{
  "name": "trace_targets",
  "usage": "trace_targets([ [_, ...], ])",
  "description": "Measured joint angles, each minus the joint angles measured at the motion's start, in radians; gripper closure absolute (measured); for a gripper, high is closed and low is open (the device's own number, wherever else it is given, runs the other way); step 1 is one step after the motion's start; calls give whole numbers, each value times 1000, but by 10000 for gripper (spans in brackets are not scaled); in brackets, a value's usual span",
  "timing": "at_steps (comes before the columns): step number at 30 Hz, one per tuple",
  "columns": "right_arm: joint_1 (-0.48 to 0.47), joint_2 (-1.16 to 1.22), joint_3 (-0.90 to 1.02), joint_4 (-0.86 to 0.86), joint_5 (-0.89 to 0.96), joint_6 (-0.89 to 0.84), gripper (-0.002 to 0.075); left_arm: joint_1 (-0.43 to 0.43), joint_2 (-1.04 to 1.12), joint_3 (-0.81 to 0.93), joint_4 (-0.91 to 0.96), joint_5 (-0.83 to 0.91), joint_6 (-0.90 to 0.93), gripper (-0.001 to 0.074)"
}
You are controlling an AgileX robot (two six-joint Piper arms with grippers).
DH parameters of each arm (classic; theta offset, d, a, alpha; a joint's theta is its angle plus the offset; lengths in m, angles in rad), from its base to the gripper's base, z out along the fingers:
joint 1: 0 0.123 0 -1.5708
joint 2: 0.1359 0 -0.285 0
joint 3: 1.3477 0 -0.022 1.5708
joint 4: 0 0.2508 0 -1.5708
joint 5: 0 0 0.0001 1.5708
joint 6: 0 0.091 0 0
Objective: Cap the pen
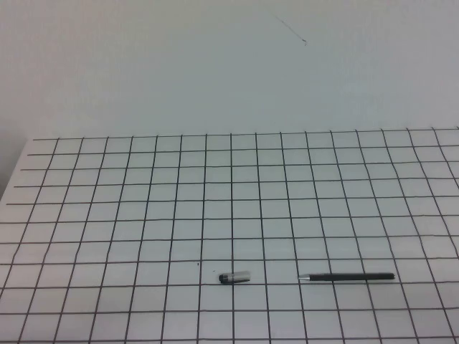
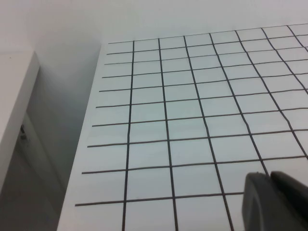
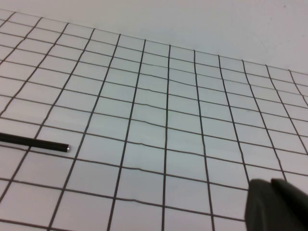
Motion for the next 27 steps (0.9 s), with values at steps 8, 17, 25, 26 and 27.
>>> trace_targets([
  [8,0,0,0,1,-4,0,729,0,0,0,0,-2,-2,736],
  [17,0,0,0,8,-198,0,729,0,0,0,0,-263,-2,736],
  [25,0,0,0,8,-361,0,729,0,0,0,2,-458,-2,736],
  [26,0,0,0,8,-370,0,729,0,0,0,2,-458,1,736],
  [27,0,0,0,8,-372,0,729,0,0,0,2,-458,18,736],
])
